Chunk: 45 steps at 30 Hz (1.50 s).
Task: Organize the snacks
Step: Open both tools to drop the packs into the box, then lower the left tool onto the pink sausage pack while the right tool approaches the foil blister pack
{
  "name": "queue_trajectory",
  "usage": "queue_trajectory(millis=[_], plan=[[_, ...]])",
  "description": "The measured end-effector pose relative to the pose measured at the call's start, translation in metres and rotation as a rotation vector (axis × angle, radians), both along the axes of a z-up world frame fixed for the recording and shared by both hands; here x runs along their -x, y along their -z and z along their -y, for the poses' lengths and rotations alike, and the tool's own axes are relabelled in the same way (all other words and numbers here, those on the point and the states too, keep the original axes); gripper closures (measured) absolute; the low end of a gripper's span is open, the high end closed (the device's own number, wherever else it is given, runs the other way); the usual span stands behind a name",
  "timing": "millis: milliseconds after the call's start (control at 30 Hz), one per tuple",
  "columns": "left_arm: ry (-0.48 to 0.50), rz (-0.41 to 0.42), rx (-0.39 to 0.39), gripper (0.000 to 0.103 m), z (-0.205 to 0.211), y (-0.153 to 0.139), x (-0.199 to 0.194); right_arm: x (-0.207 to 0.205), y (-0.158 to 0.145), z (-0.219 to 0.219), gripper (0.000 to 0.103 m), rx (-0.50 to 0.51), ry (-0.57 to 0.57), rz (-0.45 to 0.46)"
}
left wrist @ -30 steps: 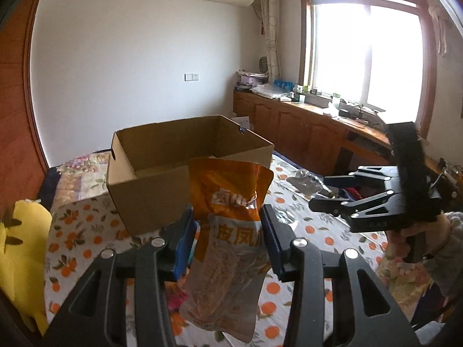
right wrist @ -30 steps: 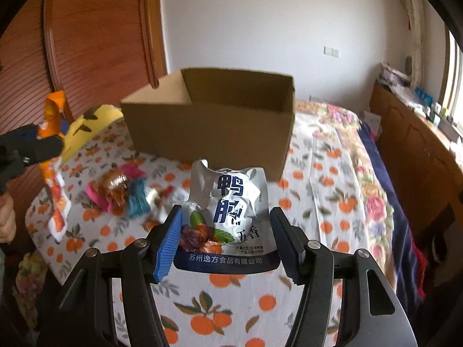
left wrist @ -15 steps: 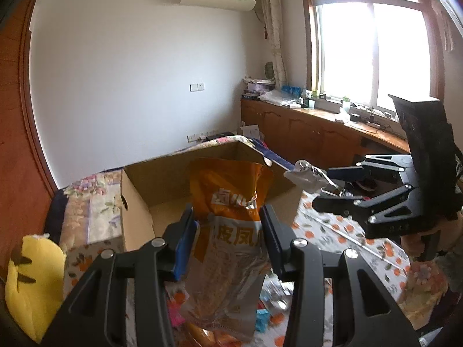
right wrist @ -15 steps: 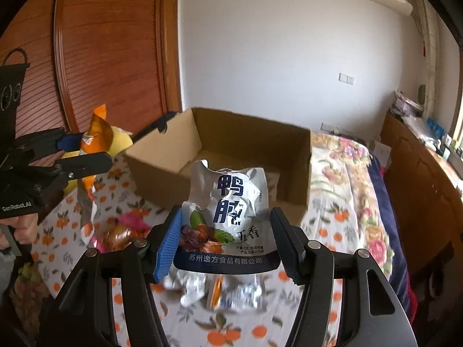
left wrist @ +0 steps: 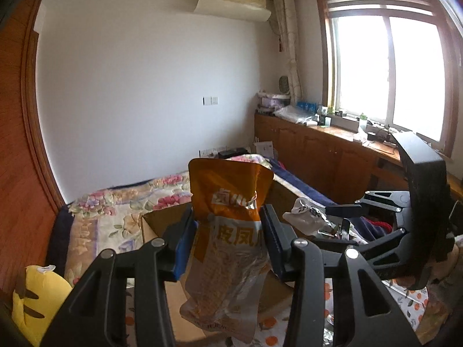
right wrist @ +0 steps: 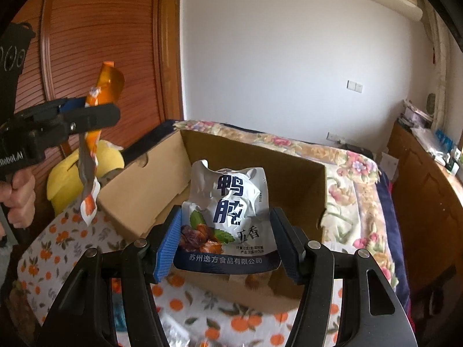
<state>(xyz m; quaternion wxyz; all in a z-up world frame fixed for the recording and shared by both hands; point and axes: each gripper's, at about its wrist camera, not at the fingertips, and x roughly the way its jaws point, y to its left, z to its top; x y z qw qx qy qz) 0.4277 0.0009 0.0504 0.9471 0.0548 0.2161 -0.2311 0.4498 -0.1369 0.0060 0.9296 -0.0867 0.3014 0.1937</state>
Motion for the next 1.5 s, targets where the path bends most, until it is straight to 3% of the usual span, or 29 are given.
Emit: queue_trajectory(millis=[233, 467, 800, 967, 1233, 1500], plan=[[-0.023, -0.064, 0.009, 0.056, -0.001, 0.032, -0.034, -0.025, 0.031, -0.002, 0.041, 0.015, 0.018, -0.051], [-0.051, -0.057, 0.001, 0.048, 0.008, 0.044, -0.038, -0.037, 0.060, -0.001, 0.039, 0.044, 0.039, -0.099], [-0.070, -0.052, -0.023, 0.043, 0.003, 0.041, -0.035, -0.030, 0.061, 0.002, 0.038, 0.037, 0.051, -0.101], [-0.056, -0.024, -0.050, 0.033, 0.009, 0.030, -0.025, -0.012, 0.048, 0.001, 0.038, 0.010, 0.037, -0.086], [-0.030, -0.026, -0.064, 0.033, 0.010, 0.024, 0.003, 0.024, 0.038, 0.005, 0.038, 0.001, 0.044, -0.079], [-0.002, -0.066, -0.089, 0.033, -0.003, 0.039, 0.068, 0.073, 0.036, 0.019, 0.038, -0.050, 0.056, -0.073]])
